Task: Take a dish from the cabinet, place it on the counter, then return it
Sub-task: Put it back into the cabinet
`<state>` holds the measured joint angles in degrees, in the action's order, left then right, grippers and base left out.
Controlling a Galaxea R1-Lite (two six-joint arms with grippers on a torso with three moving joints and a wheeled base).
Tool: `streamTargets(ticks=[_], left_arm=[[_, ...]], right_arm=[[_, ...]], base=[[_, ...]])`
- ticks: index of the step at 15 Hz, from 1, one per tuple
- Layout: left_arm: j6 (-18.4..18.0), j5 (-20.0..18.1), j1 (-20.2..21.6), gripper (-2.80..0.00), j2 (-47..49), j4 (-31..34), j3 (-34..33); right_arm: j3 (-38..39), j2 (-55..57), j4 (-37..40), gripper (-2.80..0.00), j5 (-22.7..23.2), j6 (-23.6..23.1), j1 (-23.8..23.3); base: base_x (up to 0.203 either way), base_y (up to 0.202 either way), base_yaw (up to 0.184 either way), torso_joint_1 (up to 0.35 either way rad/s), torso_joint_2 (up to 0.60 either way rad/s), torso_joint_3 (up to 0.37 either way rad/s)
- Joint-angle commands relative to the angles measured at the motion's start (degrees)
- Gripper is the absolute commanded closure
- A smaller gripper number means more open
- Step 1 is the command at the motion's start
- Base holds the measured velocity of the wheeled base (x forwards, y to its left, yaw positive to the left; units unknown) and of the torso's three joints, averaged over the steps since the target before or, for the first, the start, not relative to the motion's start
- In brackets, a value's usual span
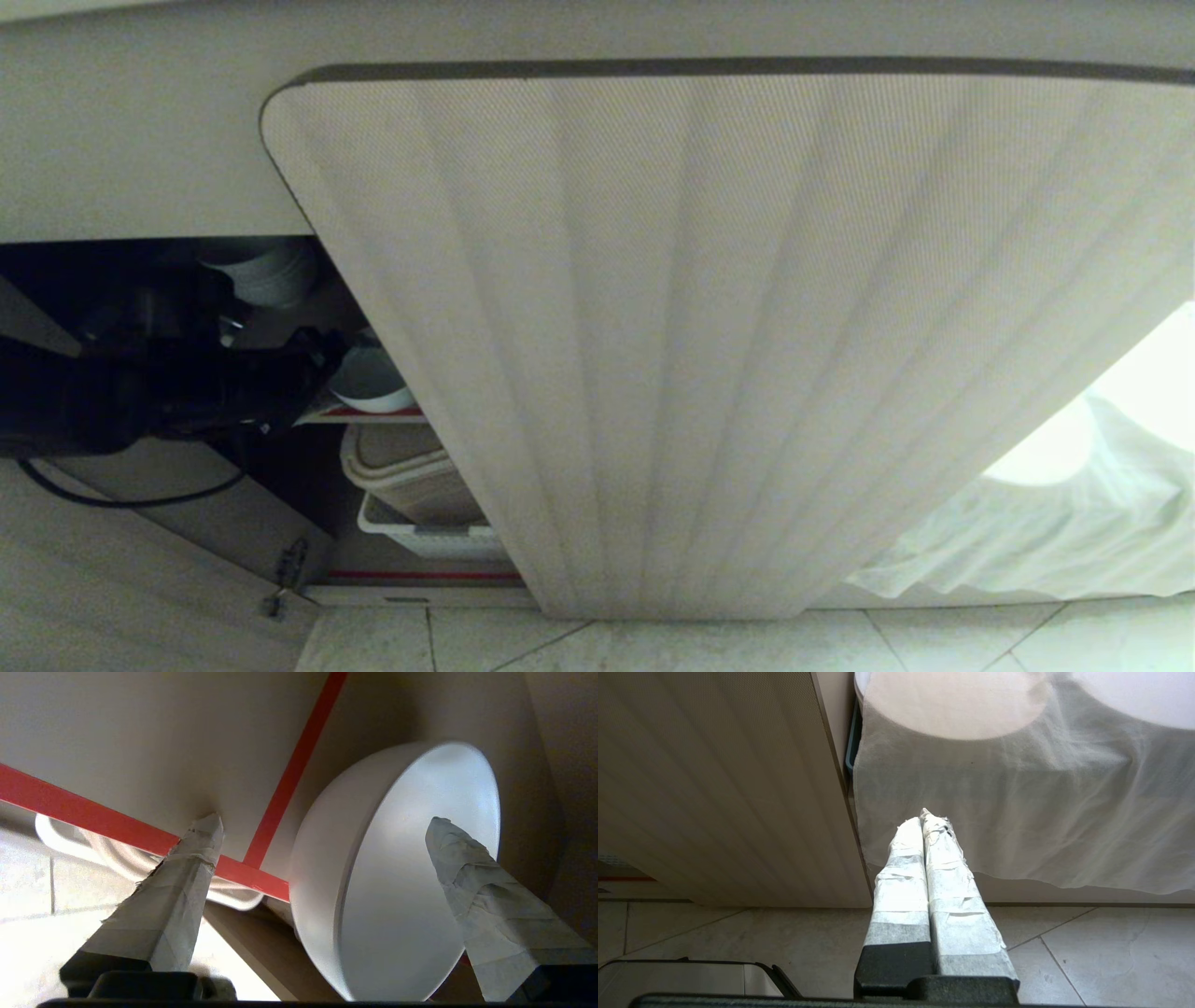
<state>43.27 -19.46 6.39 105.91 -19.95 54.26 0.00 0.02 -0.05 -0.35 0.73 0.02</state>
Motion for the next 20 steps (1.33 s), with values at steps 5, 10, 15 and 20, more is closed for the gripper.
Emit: streamTargets(ticks=[5,10,15,20], left_arm=[[0.26,0.61,0.20,-2.80,-4.28,-4.14,-4.94],[0.24,1.52,0.16,-2.80,-7.48,-4.22,-6.60],[0.07,1.45,-0.23,-2.80,-12.14,-4.30,-10.51],[-1.13,3.53,-0.22,-2.80,-15.90,-13.19,-18.78]], right_arm=[[0.00,-0.02,-0.04,0.00,0.00,-0.03,-0.02],[0.00,-0.02,0.05,0.00,0.00,-0.03,0.06],[0.00,-0.02,-0.04,0.00,0.00,0.03,0.00],[0.00,-0.02,-0.04,0.00,0.00,-0.03,0.06]], base=[[0.000,0.000,0.000,0.000,0.00,0.000],[0.000,0.000,0.000,0.000,0.00,0.000],[0.000,0.000,0.000,0.000,0.00,0.000],[0.000,0.000,0.000,0.000,0.00,0.000]])
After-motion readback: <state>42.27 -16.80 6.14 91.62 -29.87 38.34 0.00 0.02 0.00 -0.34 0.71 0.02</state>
